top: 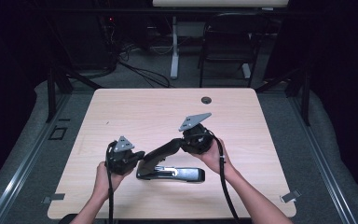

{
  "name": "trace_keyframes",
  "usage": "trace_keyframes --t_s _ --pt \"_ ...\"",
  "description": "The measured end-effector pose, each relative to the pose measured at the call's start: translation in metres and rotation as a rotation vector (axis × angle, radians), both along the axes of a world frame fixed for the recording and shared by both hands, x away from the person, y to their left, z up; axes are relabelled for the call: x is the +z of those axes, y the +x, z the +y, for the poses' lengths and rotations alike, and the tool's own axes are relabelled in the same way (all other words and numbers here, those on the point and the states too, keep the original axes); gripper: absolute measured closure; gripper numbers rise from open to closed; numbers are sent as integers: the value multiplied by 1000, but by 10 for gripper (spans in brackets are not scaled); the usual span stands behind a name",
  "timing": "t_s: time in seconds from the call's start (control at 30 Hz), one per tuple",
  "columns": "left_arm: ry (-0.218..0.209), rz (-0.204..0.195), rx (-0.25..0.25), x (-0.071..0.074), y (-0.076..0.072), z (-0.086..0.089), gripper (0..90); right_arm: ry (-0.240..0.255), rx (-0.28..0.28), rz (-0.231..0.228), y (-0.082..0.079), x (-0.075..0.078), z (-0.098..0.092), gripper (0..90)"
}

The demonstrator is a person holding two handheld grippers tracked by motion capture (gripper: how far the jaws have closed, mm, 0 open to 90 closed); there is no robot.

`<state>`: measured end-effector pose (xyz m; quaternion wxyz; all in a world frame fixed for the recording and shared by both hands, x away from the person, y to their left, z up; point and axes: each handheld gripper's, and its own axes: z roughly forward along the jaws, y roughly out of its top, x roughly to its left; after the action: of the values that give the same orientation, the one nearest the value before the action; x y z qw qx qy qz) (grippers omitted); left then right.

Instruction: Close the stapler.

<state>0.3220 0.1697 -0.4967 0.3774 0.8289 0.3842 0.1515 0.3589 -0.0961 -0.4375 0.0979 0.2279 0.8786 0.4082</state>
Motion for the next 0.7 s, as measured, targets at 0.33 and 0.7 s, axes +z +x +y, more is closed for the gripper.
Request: trace_keyframes --t_s 0.33,0.7 --pt "13 20 -19 -3 0 -2 900 -38 -18 35 -2 -8 -17 900" --pt "18 37 -36 -5 0 -4 900 -61 -40 69 -3 -20 -34 900"
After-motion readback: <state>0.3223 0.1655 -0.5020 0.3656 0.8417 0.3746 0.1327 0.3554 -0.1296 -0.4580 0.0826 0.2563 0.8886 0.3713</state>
